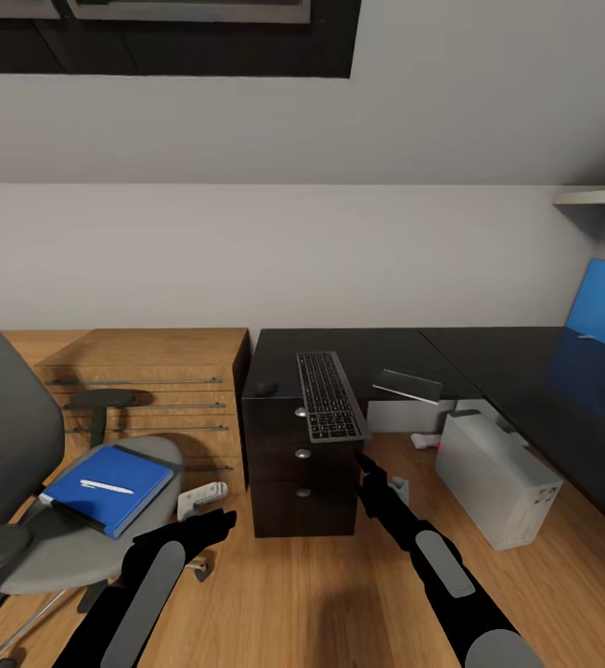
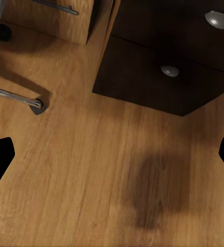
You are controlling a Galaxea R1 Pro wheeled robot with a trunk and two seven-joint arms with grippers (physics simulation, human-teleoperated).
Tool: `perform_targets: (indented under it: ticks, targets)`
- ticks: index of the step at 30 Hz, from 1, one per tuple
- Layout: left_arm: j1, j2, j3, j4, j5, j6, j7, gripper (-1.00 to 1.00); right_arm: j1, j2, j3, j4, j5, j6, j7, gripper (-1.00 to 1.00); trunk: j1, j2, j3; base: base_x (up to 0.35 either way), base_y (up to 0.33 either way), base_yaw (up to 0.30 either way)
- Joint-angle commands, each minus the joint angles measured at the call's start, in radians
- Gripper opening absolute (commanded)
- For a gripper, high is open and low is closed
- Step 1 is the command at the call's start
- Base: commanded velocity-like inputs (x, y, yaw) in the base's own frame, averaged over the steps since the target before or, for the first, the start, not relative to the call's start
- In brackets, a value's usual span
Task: In the bedroom, organize the workspace by keeping the computer under the desk, ensuring the monitor is on the desk, placing the keyboard on the desk next to the monitor, placing the mouse on the desk next to the keyboard, moving the folder from the swivel chair onto the desk next to the mouse, stacking the notebook on top of the folder with the pen on top of the notebook, and positioning the swivel chair next to the desk.
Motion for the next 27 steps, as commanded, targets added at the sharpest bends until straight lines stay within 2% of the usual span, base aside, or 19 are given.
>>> perform_targets:
  ticks: [1, 8, 19, 27]
  targets:
    - [-0.001, 0.001, -0.002, -0.001, 0.01, 0.0, 0.01, 1.0, -0.001, 0.0, 0.001, 0.0, -0.008, 0.004, 0.001, 1.0, 0.0, 0.0, -0.001, 0.046, 0.01, 0.0]
    - [-0.001, 0.001, -0.002, 0.0, 0.01, 0.0, 0.01, 1.0, -0.001, 0.0, 0.002, 0.0, -0.008, 0.004, 0.002, 1.0, 0.0, 0.0, -0.001, 0.175, 0.088, 0.0]
    - [-0.001, 0.002, -0.002, 0.0, 0.008, 0.0, 0.01, 1.0, -0.001, -0.002, 0.001, 0.0, -0.008, 0.004, -0.001, 1.0, 0.0, 0.0, -0.001, 0.054, 0.024, 0.0]
    - [-0.001, 0.002, -0.003, 0.0, 0.008, -0.002, 0.01, 1.0, -0.001, -0.002, 0.003, 0.003, -0.007, 0.003, -0.003, 1.0, 0.0, 0.0, -0.001, 0.173, 0.065, 0.0]
